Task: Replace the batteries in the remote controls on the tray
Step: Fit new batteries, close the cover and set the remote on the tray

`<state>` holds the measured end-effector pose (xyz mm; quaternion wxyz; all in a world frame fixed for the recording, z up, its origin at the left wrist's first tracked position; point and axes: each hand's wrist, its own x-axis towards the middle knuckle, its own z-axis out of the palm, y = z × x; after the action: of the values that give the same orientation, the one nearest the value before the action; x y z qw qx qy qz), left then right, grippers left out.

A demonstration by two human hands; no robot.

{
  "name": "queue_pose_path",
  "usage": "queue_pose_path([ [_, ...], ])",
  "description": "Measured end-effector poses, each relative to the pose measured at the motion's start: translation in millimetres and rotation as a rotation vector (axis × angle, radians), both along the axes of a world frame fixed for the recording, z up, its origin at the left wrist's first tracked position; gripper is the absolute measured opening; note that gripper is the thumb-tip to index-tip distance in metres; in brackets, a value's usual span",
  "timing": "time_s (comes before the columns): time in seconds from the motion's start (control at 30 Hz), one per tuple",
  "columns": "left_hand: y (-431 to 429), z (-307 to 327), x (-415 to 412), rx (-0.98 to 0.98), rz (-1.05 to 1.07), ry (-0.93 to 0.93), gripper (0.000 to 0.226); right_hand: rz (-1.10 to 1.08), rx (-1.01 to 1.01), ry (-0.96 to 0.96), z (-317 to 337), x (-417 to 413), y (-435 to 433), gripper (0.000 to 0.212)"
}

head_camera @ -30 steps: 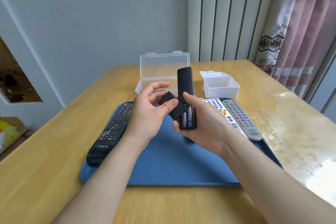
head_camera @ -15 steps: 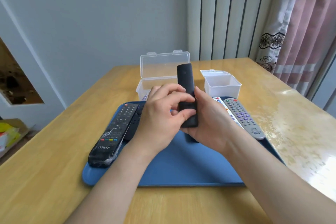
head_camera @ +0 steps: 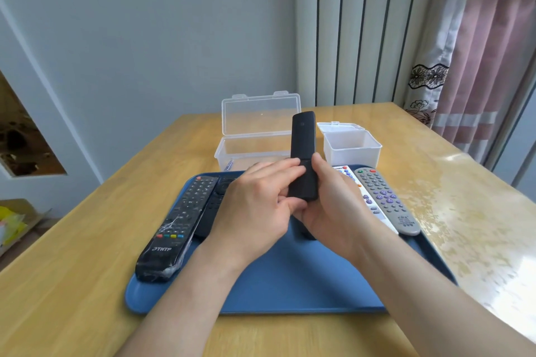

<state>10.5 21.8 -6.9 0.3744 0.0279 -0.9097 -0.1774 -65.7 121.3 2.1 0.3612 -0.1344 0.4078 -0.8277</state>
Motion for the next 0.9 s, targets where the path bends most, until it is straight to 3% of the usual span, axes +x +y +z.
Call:
queue_pose_path([
  [0.2, 3.3, -4.9, -0.9, 0.159, 0.012, 0.001, 0.054, -0.016, 0.022, 0.037, -5.6, 7.0, -5.2, 0.039],
  [0.3, 4.1, -3.8, -0.8, 0.278, 0.010, -0.008, 0.053, -0.035, 0.160, 0.164, -7.5, 7.1, -6.2, 0.043],
  [0.37, -3.7, 1.2, 2.1, 0.429, 0.014, -0.150, 0.051, -0.068, 0.295, 0.300, -7.3, 8.8, -6.7, 0.042],
  [0.43, -15.6, 11.5, 9.3, 0.804, -0.181, -0.343, 0.045, -0.097, 0.471, 0.554, -9.1, 11.3, -7.5, 0.034],
  [0.5, -21.1, 18.2, 14.5, 1.158, -0.342, -0.363, 0.030, -0.124, 0.697, 0.973, -12.2, 12.6, -8.6, 0.026],
  [0.57, -18.6, 19.0, 12.6, 1.300, -0.291, -0.288, 0.014, -0.111, 0.920, 1.318, -14.4, 16.9, -8.1, 0.045],
  [0.63, -14.1, 11.7, 5.1, 1.245, -0.163, -0.296, 0.017, -0.047, 1.007, 1.464, -14.4, 24.1, -7.6, 0.070],
  [0.67, -14.2, 6.0, 2.1, 1.134, -0.072, -0.324, 0.020, -0.010, 1.016, 1.496, -12.5, 27.9, -7.2, 0.072],
  [0.8, -20.7, -2.5, 1.6, 0.796, 0.166, -0.399, 0.039, 0.088, 1.059, 1.574, 5.7, 18.7, 6.6, 0.039],
  [0.9, -18.3, -1.6, 2.5, 0.703, 0.214, -0.492, 0.043, 0.185, 1.250, 1.653, 12.3, -1.0, 21.1, 0.061],
])
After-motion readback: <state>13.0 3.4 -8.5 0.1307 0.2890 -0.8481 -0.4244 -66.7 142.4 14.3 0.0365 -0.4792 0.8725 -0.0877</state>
